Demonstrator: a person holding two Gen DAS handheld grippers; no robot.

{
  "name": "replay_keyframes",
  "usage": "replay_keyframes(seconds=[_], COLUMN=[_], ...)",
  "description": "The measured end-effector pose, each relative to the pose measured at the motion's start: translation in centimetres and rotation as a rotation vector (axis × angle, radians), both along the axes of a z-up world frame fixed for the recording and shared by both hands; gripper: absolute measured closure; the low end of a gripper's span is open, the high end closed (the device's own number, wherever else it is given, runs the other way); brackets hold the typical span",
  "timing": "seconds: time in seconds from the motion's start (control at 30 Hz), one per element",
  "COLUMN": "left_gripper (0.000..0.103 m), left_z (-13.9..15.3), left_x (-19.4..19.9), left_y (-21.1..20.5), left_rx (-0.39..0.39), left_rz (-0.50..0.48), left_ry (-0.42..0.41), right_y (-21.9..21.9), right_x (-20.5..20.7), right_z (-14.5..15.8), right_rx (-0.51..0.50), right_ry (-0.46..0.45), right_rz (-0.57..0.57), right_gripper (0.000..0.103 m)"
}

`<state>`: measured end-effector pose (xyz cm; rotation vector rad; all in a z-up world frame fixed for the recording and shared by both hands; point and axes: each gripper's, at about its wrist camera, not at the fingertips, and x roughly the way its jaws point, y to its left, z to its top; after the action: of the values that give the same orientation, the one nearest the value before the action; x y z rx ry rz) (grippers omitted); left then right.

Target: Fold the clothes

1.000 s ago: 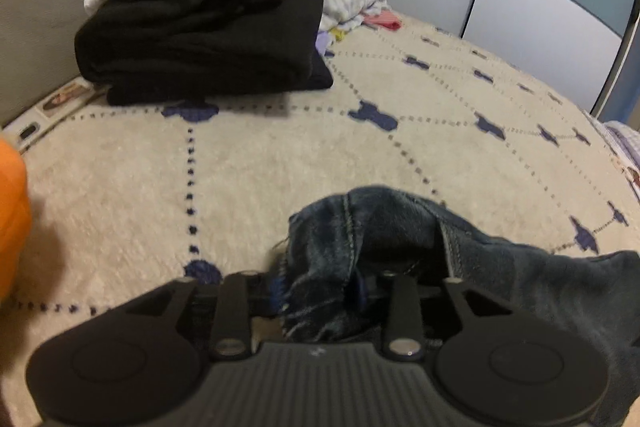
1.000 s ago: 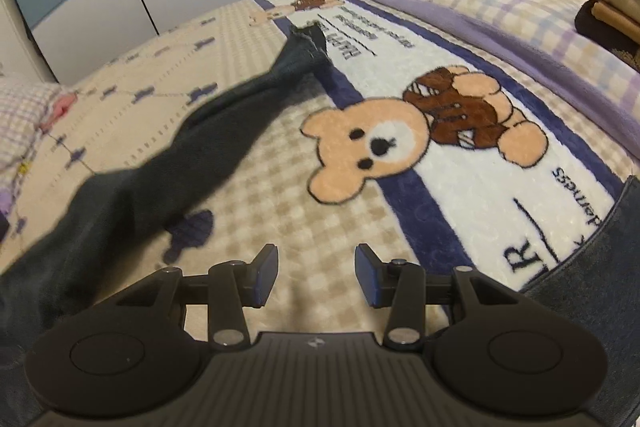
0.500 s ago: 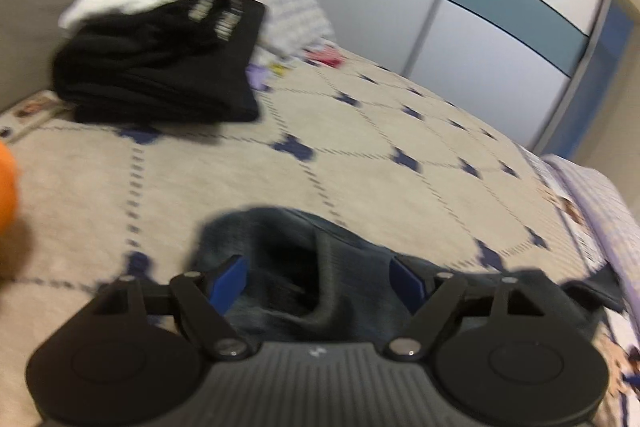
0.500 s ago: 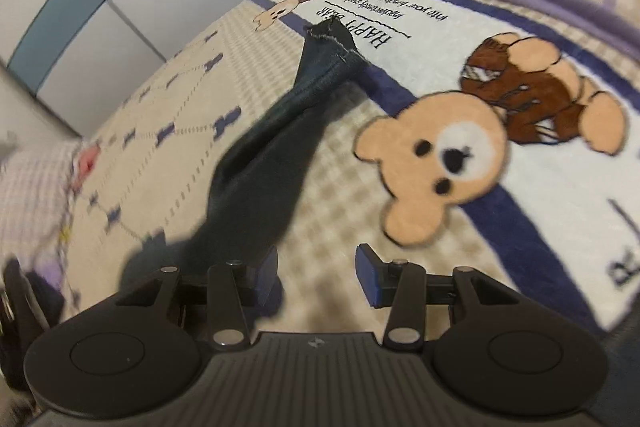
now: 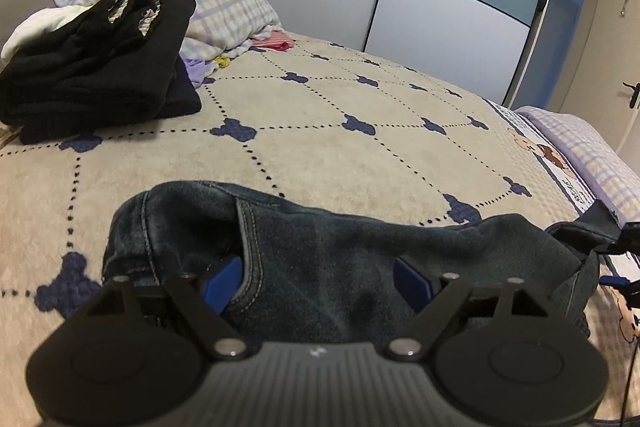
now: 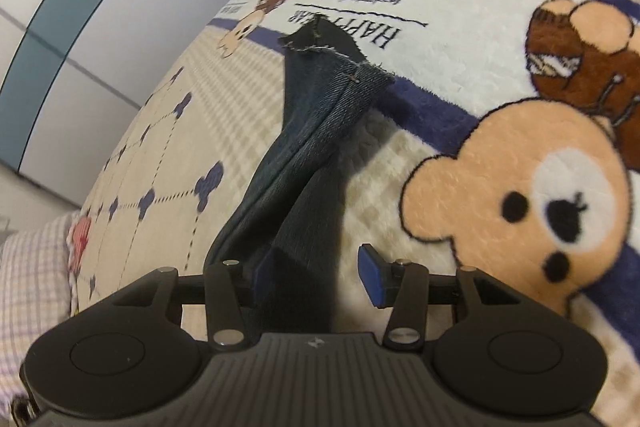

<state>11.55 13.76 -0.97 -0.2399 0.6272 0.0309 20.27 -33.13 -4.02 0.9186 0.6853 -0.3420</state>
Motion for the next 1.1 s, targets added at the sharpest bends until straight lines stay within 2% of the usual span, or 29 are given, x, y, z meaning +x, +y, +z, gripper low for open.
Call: replay_keyframes(seconds=[0.17, 0.23, 0.33, 0.5, 0.9, 1.0, 1.1], left_gripper=[0.019, 0.019, 0.019, 0.019, 0.019, 0.019, 0.019], left_z=[0.0, 0.0, 0.0, 0.3, 0.6, 0.6, 0.7], left_x=[0.1, 0.1, 0.0, -0.2, -0.7, -0.8, -0.9], left_y=[0.3, 0.3, 0.5, 0.9, 0.7, 0.9, 1.0], left_rx=[-0.015, -0.019, -0.023, -0.052, -0.087, -0.113, -0.135], left_rz=[0.004, 0.004, 0.001, 0.004, -0.035, -0.038, -0.041], left_ry=[0.001, 0.001, -0.003, -0.018, -0.011, -0.006, -0.003], right_y=[-0.3, 0.2, 1.1, 2.1, 4.3, 4.3, 3.5], right_x=[1.4, 2.0, 2.3, 1.6, -2.0, -4.1, -6.1], right_z=[-0.9, -0.8, -0.2, 2.2, 10.7, 11.2, 9.7], right_rx=[0.051, 0.007, -0.098, -0.204, -0.438, -0.476, -0.486], right_ry=[-0.017, 0.002, 0.034, 0.022, -0.087, -0.089, -0.042], right_rz=[-0.034, -0.018, 0.018, 0.033, 0.036, 0.042, 0.052], right_gripper=[0.056, 0.074, 0.085, 0.088, 0.089, 0.088, 0.088])
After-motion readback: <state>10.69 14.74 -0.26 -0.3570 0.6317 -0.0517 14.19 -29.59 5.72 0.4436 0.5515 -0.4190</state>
